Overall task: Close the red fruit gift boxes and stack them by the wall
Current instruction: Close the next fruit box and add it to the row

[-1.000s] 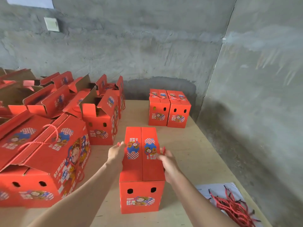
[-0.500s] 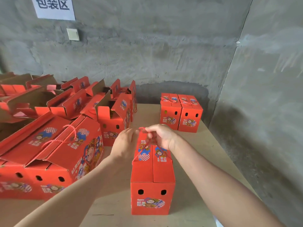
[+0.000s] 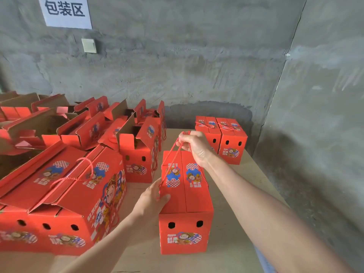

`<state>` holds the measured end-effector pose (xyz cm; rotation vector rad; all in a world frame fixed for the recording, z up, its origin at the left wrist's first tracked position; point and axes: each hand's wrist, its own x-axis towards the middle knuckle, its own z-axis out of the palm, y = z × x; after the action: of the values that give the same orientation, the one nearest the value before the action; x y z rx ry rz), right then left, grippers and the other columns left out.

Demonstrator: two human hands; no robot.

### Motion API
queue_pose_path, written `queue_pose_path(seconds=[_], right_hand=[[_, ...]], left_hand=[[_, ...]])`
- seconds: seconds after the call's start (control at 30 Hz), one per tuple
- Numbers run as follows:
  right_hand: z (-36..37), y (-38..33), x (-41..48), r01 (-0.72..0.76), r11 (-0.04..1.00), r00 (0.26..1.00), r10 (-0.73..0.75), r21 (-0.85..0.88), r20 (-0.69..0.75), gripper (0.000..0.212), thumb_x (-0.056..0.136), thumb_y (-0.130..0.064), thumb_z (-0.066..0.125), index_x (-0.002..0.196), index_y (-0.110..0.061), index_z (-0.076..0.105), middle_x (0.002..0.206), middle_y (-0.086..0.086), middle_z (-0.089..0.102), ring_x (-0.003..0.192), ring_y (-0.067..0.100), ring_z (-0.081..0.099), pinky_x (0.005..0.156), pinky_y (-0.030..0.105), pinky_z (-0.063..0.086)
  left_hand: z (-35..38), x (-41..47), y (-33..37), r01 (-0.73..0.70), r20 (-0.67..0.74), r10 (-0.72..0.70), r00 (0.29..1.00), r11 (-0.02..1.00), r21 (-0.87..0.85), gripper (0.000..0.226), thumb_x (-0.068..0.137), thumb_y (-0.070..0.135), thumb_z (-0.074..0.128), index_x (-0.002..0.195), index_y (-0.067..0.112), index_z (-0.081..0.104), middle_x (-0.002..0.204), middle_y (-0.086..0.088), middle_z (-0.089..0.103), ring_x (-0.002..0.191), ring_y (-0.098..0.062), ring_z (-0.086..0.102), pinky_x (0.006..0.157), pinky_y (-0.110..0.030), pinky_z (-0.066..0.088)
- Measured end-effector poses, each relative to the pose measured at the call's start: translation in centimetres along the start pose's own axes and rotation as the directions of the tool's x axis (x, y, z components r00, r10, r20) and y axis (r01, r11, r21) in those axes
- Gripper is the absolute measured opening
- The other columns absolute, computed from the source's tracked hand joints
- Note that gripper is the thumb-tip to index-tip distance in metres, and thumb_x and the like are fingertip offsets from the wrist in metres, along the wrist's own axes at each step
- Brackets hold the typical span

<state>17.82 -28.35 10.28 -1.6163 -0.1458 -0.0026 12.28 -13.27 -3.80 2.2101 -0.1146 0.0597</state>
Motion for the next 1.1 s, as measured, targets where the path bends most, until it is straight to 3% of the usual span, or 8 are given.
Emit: queue_pose_path(seconds=[0.13,0.27,0.37,0.43,0.57,0.87,1.0,1.1], right_hand=[[0.1,1.7,0.3,-0.021,0.997,1.0,0.02,-0.075,-0.022,0.025,0.089,-0.004,0.055,0.067,-0.014,0.054,0.066,0.004,0.058,0.071,0.014,0.055,0.071,0.027,0.039],[-0.4,3.6,-0.1,0.06,0.897,0.998,-0.067,-0.438,0.001,0.021,0.088,-0.004,0.056,0.068,-0.01,0.054,0.066,0.005,0.056,0.067,0.018,0.053,0.063,0.028,0.04],[-0.3,5.8,-2.0,0.168,0.469,0.985,-0.057,-0.867,0.16,0.014,0.088,-0.015,0.055,0.081,-0.004,0.06,0.086,0.011,0.063,0.083,0.027,0.06,0.069,0.031,0.046],[0.0,8.0,-3.5,0.162,0.2,0.986,0.007,-0.966,0.166,0.044,0.092,-0.033,0.055,0.12,0.0,0.053,0.123,0.018,0.053,0.113,0.034,0.051,0.092,0.039,0.044],[-0.2,12.5,-6.3,0.244,0.198,0.958,0.102,-0.95,0.267,0.08,0.095,-0.044,0.048,0.151,-0.031,-0.007,0.16,0.011,-0.009,0.145,0.039,0.0,0.115,0.053,0.011],[0.6,17.0,-7.7,0.284,-0.026,0.957,0.075,-0.958,0.282,0.084,0.099,-0.033,0.046,0.142,-0.038,-0.026,0.158,0.013,-0.018,0.142,0.047,-0.014,0.111,0.06,-0.009],[1.1,17.7,-4.7,0.26,0.029,0.964,0.049,-0.965,0.261,0.073,0.101,-0.032,0.043,0.148,-0.042,-0.011,0.16,0.006,-0.014,0.143,0.043,-0.012,0.112,0.057,-0.009],[1.0,17.6,-1.4,0.237,0.089,0.97,0.04,-0.967,0.241,0.066,0.102,-0.023,0.039,0.148,-0.047,-0.003,0.16,-0.001,-0.013,0.144,0.039,-0.016,0.111,0.056,-0.014]], left_hand=[[1.0,0.7,-1.0,0.121,0.016,-0.126,0.992,0.975,0.187,0.063,0.095,0.029,0.052,0.15,0.022,0.021,0.131,-0.006,0.056,0.116,-0.024,0.054,0.09,-0.029,0.043],[1.3,0.5,-2.1,0.194,0.033,-0.191,0.981,0.977,-0.094,0.046,0.092,0.025,0.053,0.136,0.036,0.043,0.1,0.007,0.064,0.076,-0.013,0.061,0.074,-0.029,0.052],[1.2,0.6,-2.2,0.094,-0.046,-0.101,0.994,0.986,-0.136,0.042,0.088,0.018,0.061,0.125,0.036,0.052,0.092,0.016,0.063,0.085,-0.011,0.063,0.084,-0.034,0.054],[1.4,0.7,-2.3,0.007,-0.105,-0.013,0.994,0.998,-0.059,0.055,0.088,0.017,0.062,0.138,0.027,0.043,0.107,0.007,0.058,0.099,-0.015,0.059,0.088,-0.033,0.05],[1.6,-0.5,-2.6,-0.238,-0.17,0.265,0.949,0.957,0.164,0.035,0.09,0.013,0.06,0.125,0.011,0.058,0.12,-0.006,0.052,0.096,-0.024,0.058,0.084,-0.034,0.049],[0.3,-0.9,-4.2,-0.579,-0.079,0.674,0.735,0.684,0.443,0.03,0.087,0.022,0.052,0.082,0.003,0.074,0.085,-0.005,0.068,0.068,-0.025,0.06,0.064,-0.03,0.049],[-0.1,1.6,-4.2,-0.509,-0.12,0.646,0.754,0.69,0.515,0.003,0.073,0.009,0.076,0.075,0.008,0.074,0.077,-0.001,0.069,0.067,-0.023,0.062,0.066,-0.025,0.038],[-0.1,3.6,-3.5,-0.416,-0.048,0.54,0.84,0.699,0.581,0.039,0.041,0.004,0.093,0.075,0.012,0.076,0.079,0.003,0.071,0.069,-0.018,0.068,0.067,-0.024,0.048]])
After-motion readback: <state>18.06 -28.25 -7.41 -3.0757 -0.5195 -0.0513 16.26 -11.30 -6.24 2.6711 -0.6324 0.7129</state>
